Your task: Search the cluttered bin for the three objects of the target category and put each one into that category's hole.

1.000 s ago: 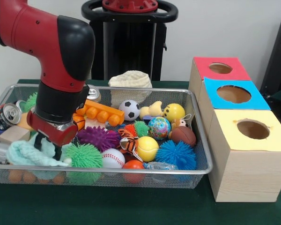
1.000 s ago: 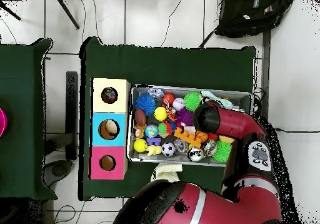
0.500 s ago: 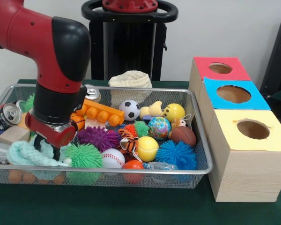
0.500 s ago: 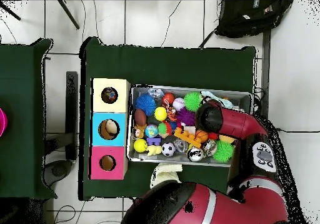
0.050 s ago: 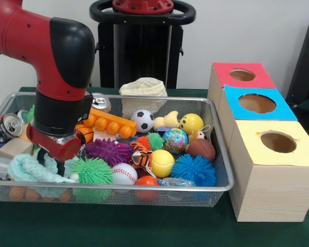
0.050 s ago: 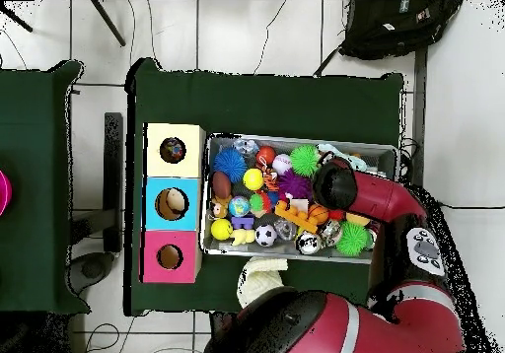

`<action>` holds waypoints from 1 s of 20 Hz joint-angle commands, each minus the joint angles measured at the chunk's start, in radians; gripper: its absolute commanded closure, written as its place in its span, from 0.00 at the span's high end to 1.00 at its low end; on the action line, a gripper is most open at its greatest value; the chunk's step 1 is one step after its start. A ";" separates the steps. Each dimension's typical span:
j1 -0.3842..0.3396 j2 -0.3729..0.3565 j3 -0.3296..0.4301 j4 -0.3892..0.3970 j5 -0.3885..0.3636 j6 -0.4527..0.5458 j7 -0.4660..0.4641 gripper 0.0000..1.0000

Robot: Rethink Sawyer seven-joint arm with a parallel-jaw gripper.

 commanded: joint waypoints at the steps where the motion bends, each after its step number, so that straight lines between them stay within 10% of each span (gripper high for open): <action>1: 0.040 0.144 0.204 0.064 0.088 0.003 0.140 1.00; 20: 0.086 0.130 0.224 0.122 0.241 -0.007 0.217 1.00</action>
